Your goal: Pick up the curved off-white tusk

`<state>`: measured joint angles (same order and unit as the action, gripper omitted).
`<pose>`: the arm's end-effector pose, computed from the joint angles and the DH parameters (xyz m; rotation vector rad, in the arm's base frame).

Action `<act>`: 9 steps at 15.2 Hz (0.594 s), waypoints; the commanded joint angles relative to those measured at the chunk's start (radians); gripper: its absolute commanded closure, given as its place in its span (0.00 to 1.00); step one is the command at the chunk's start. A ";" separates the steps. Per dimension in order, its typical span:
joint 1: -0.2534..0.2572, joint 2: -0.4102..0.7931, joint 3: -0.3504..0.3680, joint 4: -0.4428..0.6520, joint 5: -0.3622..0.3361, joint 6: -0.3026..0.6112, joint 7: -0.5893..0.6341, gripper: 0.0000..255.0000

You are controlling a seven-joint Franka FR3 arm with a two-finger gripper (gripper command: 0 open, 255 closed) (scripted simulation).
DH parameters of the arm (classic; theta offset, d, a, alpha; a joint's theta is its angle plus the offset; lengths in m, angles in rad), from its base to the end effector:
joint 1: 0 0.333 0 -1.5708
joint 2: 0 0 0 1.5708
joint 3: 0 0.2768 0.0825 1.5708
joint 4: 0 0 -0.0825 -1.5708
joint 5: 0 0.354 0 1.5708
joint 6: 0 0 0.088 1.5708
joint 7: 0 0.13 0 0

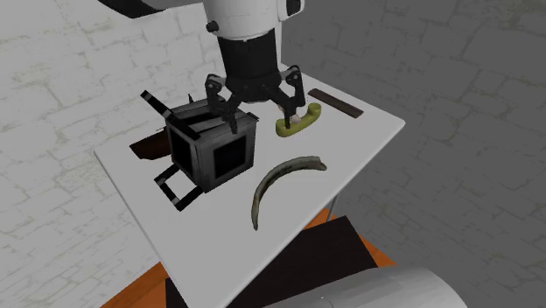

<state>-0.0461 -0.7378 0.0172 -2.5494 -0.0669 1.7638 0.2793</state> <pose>0.3197 -0.0167 0.4552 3.0248 -0.4549 -0.0584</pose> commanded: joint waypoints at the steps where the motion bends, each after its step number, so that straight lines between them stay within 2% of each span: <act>1: -0.020 0.039 0.003 -0.041 0.008 0.091 0.057 0.00; 9: -0.097 0.240 0.018 -0.165 0.033 0.451 0.273 0.00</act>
<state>-0.1326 -0.5323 0.0332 -2.7068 -0.0367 2.1643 0.5230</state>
